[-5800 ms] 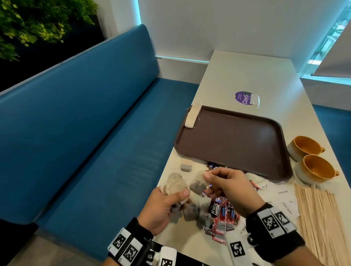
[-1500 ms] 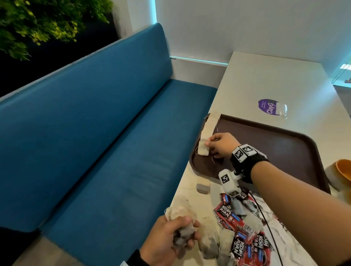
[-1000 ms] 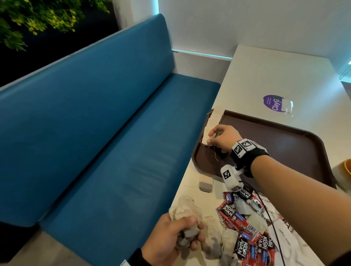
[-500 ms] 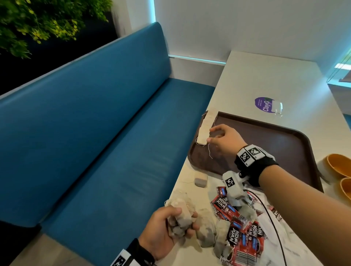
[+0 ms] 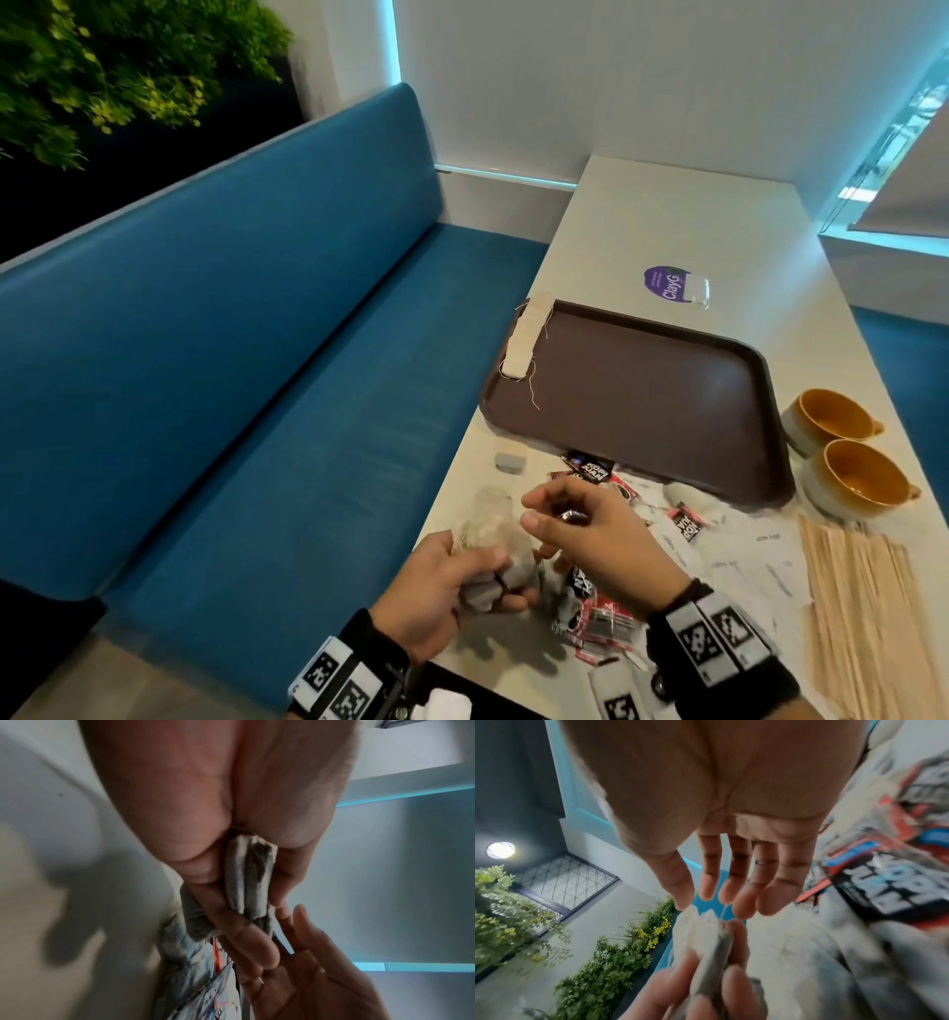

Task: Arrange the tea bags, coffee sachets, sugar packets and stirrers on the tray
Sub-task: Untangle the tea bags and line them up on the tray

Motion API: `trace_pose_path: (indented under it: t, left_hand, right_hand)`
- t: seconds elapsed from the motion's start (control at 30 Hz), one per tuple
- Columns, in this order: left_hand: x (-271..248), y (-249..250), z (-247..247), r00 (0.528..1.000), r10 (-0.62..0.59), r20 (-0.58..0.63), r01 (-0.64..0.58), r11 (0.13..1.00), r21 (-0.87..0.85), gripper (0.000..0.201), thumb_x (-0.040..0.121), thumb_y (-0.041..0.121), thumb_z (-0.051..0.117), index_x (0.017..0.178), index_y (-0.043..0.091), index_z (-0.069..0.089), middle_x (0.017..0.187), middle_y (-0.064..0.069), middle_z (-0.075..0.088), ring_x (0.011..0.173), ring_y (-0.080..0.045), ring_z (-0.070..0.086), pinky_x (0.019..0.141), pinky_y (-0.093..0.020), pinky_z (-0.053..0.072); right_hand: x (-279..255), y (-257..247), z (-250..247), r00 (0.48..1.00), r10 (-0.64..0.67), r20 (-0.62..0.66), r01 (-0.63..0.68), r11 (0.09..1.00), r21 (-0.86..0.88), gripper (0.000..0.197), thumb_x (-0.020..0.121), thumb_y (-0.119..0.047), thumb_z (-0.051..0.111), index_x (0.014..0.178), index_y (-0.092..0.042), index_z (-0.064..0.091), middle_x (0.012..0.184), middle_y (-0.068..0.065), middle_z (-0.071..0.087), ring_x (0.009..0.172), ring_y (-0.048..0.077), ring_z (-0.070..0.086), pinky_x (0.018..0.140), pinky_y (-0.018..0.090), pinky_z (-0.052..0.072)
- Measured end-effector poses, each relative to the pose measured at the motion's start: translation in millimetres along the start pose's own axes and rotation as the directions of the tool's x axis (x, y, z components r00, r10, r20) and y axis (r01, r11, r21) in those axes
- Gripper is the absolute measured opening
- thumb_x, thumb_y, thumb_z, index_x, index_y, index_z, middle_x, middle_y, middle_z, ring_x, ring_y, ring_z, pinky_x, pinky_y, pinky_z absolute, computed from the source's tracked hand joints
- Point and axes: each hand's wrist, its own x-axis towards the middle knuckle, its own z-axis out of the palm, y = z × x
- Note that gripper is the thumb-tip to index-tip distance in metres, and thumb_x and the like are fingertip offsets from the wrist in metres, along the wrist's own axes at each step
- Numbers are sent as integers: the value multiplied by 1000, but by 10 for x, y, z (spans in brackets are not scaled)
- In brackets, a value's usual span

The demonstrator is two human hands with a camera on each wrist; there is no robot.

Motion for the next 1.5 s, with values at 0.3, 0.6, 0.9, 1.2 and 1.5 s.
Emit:
trace_pose_path:
  t: [0.3,0.6,0.9,1.2,1.5]
  left_hand:
    - [-88,-63,197,1000,21,8,-22,993,118,20,79,5,80,97,-4,76,91,-26,72,74,-32,71,61,-30,59]
    - [-102,-68,202,999,-22,-26,23,997,69,46,89,31,78,110,-9,71,93,-34,60,81,-34,59,64,-35,62]
    - [-22,-23,100,992,-18,-121,23,999,36,29,95,22,64,90,-6,67,47,-3,46,67,-32,63,64,-36,59]
    - [23,-81,171,991,-6,-133,15,997,70,38,79,21,78,107,-5,71,87,-18,72,73,-25,70,60,-35,58]
    - [8,-75,125,993,49,-106,-31,986,163,22,80,12,77,102,12,80,99,-21,76,85,-28,72,73,-39,59]
  right_hand:
    - [-364,75,-84,997,-69,-42,71,995,66,16,80,-16,85,94,-16,77,83,10,74,69,11,65,60,20,49]
    - [-416,199,-169,1000,-13,-7,13,1000,-13,5,85,-12,80,90,-12,80,81,7,78,72,16,70,71,29,58]
    - [-332,113,-301,999,0,-54,5,995,97,8,90,-12,75,86,-5,77,70,8,70,60,16,61,57,23,50]
    - [-210,61,-23,971,-14,238,-61,951,302,20,76,-8,86,90,2,74,81,21,68,67,27,59,58,28,52]
    - [-201,105,154,996,51,66,-64,974,216,31,81,1,80,109,-9,72,69,15,65,55,18,54,56,25,48]
